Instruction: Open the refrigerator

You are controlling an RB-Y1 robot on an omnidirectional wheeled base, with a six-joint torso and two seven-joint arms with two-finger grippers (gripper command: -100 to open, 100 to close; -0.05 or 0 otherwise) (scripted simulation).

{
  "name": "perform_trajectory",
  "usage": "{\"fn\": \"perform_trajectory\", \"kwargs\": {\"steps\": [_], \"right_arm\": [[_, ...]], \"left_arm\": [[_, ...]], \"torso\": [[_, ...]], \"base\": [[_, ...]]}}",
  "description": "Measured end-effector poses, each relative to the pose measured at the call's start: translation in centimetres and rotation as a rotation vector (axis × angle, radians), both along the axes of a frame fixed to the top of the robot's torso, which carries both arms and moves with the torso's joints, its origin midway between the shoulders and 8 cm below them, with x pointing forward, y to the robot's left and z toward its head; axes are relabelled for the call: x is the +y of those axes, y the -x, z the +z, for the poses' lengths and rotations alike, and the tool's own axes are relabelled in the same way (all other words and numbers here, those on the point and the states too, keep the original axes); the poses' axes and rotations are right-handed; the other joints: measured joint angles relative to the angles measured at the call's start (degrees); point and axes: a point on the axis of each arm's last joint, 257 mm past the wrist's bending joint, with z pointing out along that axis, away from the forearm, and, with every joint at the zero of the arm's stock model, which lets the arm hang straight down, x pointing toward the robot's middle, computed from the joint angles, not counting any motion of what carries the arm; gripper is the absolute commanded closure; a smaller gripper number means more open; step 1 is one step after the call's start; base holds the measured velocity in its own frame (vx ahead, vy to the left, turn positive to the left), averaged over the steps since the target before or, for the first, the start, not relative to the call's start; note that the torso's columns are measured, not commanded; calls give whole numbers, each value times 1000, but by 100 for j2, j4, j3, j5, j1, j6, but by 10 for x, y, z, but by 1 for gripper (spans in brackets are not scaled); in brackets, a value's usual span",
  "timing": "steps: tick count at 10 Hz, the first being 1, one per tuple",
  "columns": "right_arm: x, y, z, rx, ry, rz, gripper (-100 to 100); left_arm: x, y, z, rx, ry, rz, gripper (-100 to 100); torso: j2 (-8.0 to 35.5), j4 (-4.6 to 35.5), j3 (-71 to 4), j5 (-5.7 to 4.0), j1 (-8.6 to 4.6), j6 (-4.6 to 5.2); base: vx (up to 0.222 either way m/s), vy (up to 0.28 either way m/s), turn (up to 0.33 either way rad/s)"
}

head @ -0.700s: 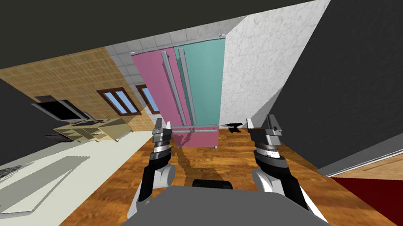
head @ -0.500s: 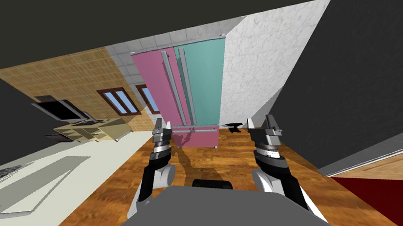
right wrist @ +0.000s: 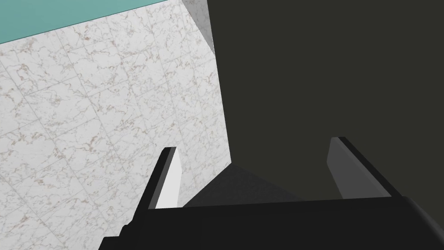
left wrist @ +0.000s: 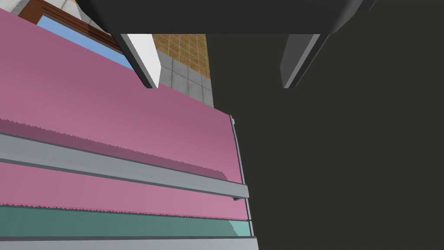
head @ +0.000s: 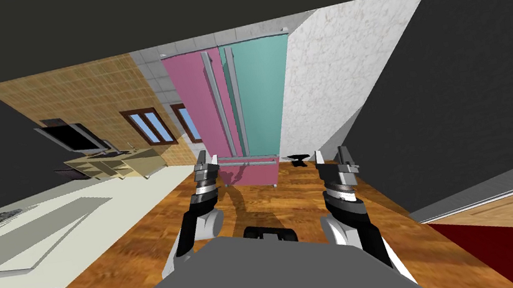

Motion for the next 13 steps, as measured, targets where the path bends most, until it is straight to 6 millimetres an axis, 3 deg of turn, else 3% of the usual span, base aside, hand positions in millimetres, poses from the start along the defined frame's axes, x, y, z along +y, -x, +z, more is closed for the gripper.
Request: {"fn": "perform_trajectory", "kwargs": {"steps": [2, 3, 5, 13], "right_arm": [[0, 0, 0, 0, 0, 0, 0], [0, 0, 0, 0, 0, 0, 0], [0, 0, 0, 1, 0, 0, 0], [0, 0, 0, 1, 0, 0, 0]], "left_arm": [[0, 0, 0, 0, 0, 0, 0], [0, 0, 0, 0, 0, 0, -100], [-4, -8, -8, 12, -31, -21, -100], [-10, -45, -47, 50, -87, -72, -100]], "torso": [[846, 846, -1691, 0, 0, 0], [1269, 1269, -2538, 0, 0, 0], [1505, 1511, -3051, 3, 12, 0], [1545, 1540, -3070, -1, -5, 0]], "base": [[0, 0, 0], [30, 19, -32], [44, 44, -42], [63, 53, -44]]}}
